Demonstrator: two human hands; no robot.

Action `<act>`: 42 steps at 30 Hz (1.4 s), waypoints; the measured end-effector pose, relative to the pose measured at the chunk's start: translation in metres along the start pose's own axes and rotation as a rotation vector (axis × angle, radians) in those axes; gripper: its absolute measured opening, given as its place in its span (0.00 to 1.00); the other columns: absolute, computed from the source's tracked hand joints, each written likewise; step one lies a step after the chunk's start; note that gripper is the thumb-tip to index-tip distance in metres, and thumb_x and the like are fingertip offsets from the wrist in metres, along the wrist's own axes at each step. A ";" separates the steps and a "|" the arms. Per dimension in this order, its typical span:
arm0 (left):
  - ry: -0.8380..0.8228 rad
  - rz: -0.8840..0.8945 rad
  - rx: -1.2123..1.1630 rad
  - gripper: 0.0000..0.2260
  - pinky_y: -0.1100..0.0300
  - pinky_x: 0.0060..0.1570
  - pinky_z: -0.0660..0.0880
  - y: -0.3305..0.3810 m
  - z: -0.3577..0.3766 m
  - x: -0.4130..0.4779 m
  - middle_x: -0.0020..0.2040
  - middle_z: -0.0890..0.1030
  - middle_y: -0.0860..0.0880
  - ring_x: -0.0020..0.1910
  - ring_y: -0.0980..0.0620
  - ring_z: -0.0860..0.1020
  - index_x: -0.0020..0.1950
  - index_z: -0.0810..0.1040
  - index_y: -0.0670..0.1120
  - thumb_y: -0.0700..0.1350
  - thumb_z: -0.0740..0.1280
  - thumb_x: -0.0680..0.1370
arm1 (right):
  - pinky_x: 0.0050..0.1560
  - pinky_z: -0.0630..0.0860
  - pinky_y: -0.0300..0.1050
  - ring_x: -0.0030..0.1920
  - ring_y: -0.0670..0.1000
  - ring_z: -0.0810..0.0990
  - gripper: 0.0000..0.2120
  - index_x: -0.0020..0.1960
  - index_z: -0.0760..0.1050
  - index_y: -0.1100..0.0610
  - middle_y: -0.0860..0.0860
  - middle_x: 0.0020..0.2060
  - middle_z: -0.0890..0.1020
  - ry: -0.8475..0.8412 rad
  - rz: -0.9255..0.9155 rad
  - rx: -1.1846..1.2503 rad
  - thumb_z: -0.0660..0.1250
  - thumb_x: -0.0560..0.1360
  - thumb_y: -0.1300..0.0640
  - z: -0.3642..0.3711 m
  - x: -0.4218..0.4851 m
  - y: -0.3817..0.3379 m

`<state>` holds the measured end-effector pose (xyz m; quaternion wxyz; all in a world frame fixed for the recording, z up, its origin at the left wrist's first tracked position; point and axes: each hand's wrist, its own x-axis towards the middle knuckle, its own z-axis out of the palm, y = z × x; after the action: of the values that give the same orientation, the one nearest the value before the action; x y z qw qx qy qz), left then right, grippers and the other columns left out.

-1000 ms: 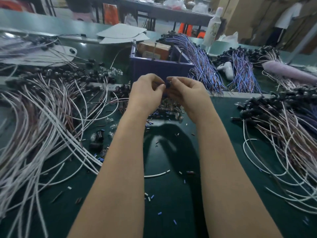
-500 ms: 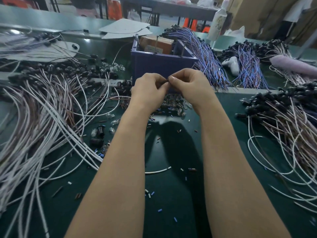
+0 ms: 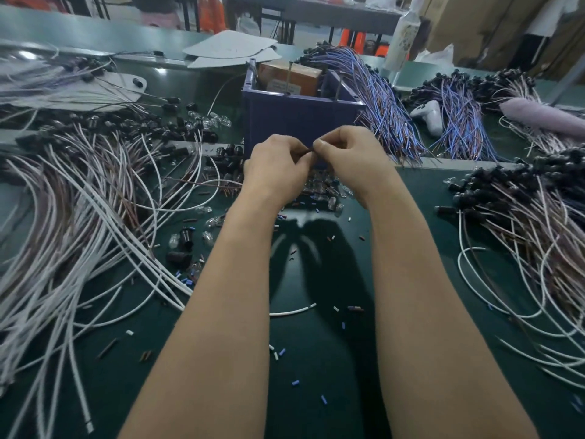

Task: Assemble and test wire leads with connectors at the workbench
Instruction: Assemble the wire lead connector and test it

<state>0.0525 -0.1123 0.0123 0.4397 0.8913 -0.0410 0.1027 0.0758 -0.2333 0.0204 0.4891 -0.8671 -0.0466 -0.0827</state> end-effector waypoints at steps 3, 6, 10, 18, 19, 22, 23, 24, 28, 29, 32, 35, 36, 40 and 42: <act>-0.060 0.048 -0.016 0.09 0.50 0.58 0.74 -0.001 -0.006 -0.001 0.47 0.84 0.49 0.51 0.49 0.80 0.53 0.82 0.48 0.49 0.65 0.79 | 0.34 0.68 0.37 0.34 0.49 0.71 0.09 0.40 0.75 0.61 0.56 0.35 0.75 -0.126 0.153 0.514 0.62 0.79 0.64 -0.004 -0.003 0.007; -0.106 0.010 0.061 0.09 0.47 0.62 0.71 0.000 -0.006 0.002 0.48 0.84 0.50 0.54 0.48 0.79 0.54 0.81 0.50 0.51 0.64 0.79 | 0.30 0.67 0.33 0.31 0.46 0.68 0.10 0.39 0.74 0.63 0.55 0.33 0.74 -0.162 0.184 0.566 0.60 0.79 0.65 -0.001 -0.002 0.013; -0.174 -0.009 0.119 0.07 0.50 0.59 0.73 -0.001 -0.015 0.000 0.44 0.84 0.50 0.50 0.48 0.80 0.47 0.82 0.50 0.50 0.65 0.78 | 0.28 0.65 0.33 0.29 0.45 0.66 0.12 0.38 0.73 0.62 0.53 0.31 0.72 -0.123 0.238 0.609 0.60 0.80 0.64 -0.002 0.002 0.019; 0.011 0.045 -0.062 0.09 0.59 0.53 0.74 0.003 -0.015 0.002 0.48 0.84 0.48 0.49 0.51 0.80 0.57 0.80 0.46 0.43 0.67 0.77 | 0.31 0.72 0.36 0.30 0.45 0.72 0.07 0.40 0.78 0.55 0.49 0.32 0.78 -0.108 0.120 0.009 0.66 0.74 0.63 -0.003 -0.003 0.025; 0.021 0.052 -0.055 0.09 0.59 0.54 0.74 0.003 -0.012 0.002 0.49 0.83 0.48 0.50 0.51 0.80 0.57 0.79 0.46 0.42 0.68 0.77 | 0.32 0.72 0.37 0.31 0.45 0.73 0.06 0.42 0.79 0.54 0.48 0.32 0.79 -0.188 0.111 -0.073 0.67 0.74 0.63 -0.001 -0.005 0.022; 0.046 0.083 -0.093 0.06 0.61 0.49 0.73 0.000 -0.012 0.002 0.47 0.83 0.50 0.48 0.52 0.80 0.51 0.74 0.50 0.41 0.68 0.76 | 0.39 0.74 0.40 0.41 0.49 0.77 0.06 0.48 0.81 0.53 0.50 0.41 0.81 -0.136 0.117 -0.238 0.67 0.75 0.61 -0.005 -0.003 0.027; 0.043 0.095 -0.116 0.06 0.60 0.50 0.74 -0.001 -0.012 0.001 0.47 0.83 0.49 0.48 0.51 0.80 0.50 0.73 0.50 0.41 0.67 0.77 | 0.44 0.76 0.42 0.45 0.51 0.78 0.08 0.51 0.81 0.53 0.51 0.45 0.81 -0.061 0.141 -0.323 0.66 0.76 0.61 -0.006 -0.001 0.030; 0.034 0.105 -0.139 0.06 0.58 0.52 0.75 -0.001 -0.011 0.001 0.48 0.83 0.49 0.49 0.51 0.80 0.49 0.72 0.49 0.40 0.67 0.77 | 0.49 0.77 0.44 0.48 0.54 0.79 0.10 0.54 0.81 0.52 0.53 0.48 0.81 -0.012 0.178 -0.417 0.64 0.76 0.61 -0.007 -0.001 0.033; 0.018 0.121 -0.227 0.08 0.57 0.56 0.76 -0.004 -0.009 0.000 0.50 0.83 0.49 0.50 0.55 0.81 0.48 0.72 0.50 0.37 0.66 0.77 | 0.54 0.77 0.46 0.53 0.58 0.79 0.13 0.57 0.79 0.54 0.57 0.56 0.80 -0.008 0.290 -0.526 0.62 0.76 0.62 -0.001 0.000 0.041; 0.017 0.122 -0.256 0.09 0.57 0.56 0.76 -0.005 -0.010 0.000 0.50 0.83 0.50 0.51 0.56 0.81 0.47 0.72 0.51 0.36 0.66 0.77 | 0.55 0.77 0.45 0.54 0.58 0.78 0.12 0.57 0.79 0.53 0.57 0.57 0.79 -0.003 0.303 -0.501 0.63 0.76 0.62 0.000 -0.001 0.041; 0.024 0.122 -0.321 0.13 0.58 0.58 0.76 -0.007 -0.011 0.001 0.50 0.83 0.51 0.51 0.58 0.81 0.44 0.71 0.53 0.35 0.65 0.77 | 0.54 0.75 0.43 0.56 0.57 0.78 0.10 0.55 0.80 0.53 0.56 0.56 0.80 0.055 0.299 -0.426 0.65 0.76 0.61 0.001 -0.001 0.043; 0.024 0.121 -0.361 0.14 0.58 0.59 0.76 -0.007 -0.010 0.000 0.49 0.83 0.51 0.51 0.58 0.81 0.43 0.71 0.54 0.33 0.64 0.76 | 0.53 0.75 0.45 0.55 0.55 0.78 0.08 0.54 0.78 0.55 0.56 0.54 0.81 0.114 0.234 -0.387 0.66 0.76 0.60 -0.003 -0.002 0.042; 0.024 0.123 -0.363 0.14 0.59 0.60 0.76 -0.008 -0.010 0.001 0.49 0.83 0.51 0.51 0.59 0.81 0.43 0.71 0.54 0.33 0.64 0.76 | 0.52 0.76 0.46 0.53 0.54 0.78 0.06 0.53 0.78 0.55 0.55 0.52 0.81 0.132 0.192 -0.345 0.67 0.76 0.59 -0.004 -0.002 0.040; 0.040 0.122 -0.336 0.12 0.56 0.61 0.75 -0.008 -0.011 0.002 0.51 0.83 0.50 0.53 0.56 0.80 0.45 0.71 0.53 0.34 0.65 0.77 | 0.46 0.79 0.47 0.39 0.50 0.80 0.05 0.40 0.76 0.54 0.52 0.38 0.83 0.142 0.014 -0.033 0.71 0.73 0.58 -0.011 -0.003 0.018; 0.045 0.116 -0.314 0.10 0.54 0.61 0.75 -0.009 -0.012 0.002 0.51 0.83 0.49 0.53 0.54 0.80 0.48 0.72 0.51 0.35 0.65 0.77 | 0.44 0.80 0.46 0.36 0.50 0.81 0.06 0.39 0.76 0.55 0.57 0.38 0.84 0.114 -0.053 0.120 0.70 0.74 0.61 -0.015 -0.004 0.006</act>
<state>0.0543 -0.0976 0.0128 0.5675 0.8054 -0.0980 0.1403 0.0711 -0.2491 0.0218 0.5398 -0.8285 -0.0467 -0.1417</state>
